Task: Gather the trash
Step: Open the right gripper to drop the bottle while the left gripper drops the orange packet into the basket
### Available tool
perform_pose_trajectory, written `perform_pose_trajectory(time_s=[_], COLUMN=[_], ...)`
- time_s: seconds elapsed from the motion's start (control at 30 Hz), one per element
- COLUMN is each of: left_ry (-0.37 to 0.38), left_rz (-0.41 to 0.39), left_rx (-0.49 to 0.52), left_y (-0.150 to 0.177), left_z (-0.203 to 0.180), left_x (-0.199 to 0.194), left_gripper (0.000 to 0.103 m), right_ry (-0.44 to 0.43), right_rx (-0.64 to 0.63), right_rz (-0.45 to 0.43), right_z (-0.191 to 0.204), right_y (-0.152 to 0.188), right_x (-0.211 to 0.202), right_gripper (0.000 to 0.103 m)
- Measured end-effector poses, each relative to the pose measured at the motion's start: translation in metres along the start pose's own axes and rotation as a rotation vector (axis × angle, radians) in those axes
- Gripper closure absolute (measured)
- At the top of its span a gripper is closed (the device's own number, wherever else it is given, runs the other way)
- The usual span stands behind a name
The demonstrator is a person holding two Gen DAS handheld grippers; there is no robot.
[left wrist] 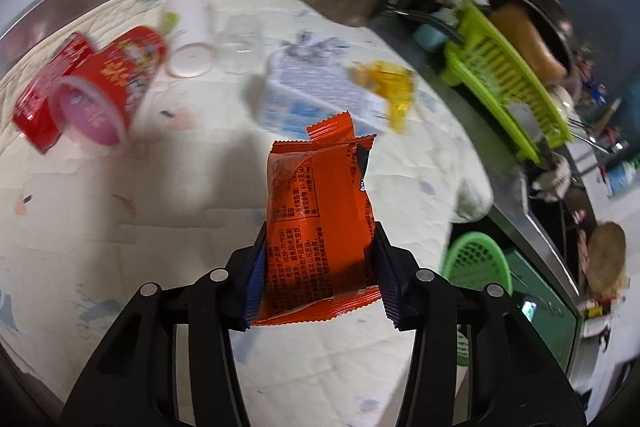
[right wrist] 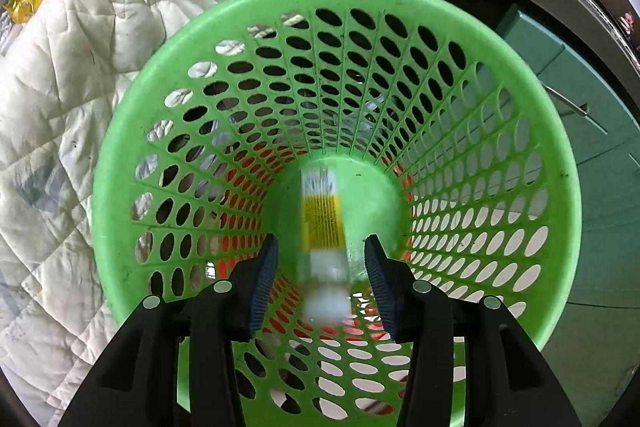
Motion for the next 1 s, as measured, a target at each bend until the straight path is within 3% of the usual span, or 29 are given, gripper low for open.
perform_pose_trajectory(time_s=[0.27,0.6,0.9,1.0], left_ry=[0.110,0.179,0.149,0.147], left_rz=[0.079,0.244,0.363,0.387], left_rx=[0.131,0.345,0.432,0.433], left_y=[0.042,0.129,0.191,0.201], left_z=[-0.079,-0.182,-0.225,-0.230], left_x=[0.006,0.057,0.125,0.139], left_gripper=[0.056,0.056,0.051,0.040], right_ry=[0.017,0.074,0.113,0.120], right_rx=[0.021,0.061,0.096,0.106], right_rz=[-0.147,-0.322,-0.395,-0.401], right_z=[-0.028,-0.064,-0.079,-0.082], right_y=[0.003,0.037,0.065,0.069], right_x=[-0.072,-0.171,-0.211,-0.214], right_gripper=[0.046,0.039,0.038,0.038])
Point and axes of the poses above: each gripper's, at about its wrist camera, not at the fingertips, and x roughly the way its jaws point, z to its left, y to its underside, the point moved 7 cm from there along x, roughly the way its jaws point, and after that the axes turned 15 degrees about -x, right-handed, at the moved point
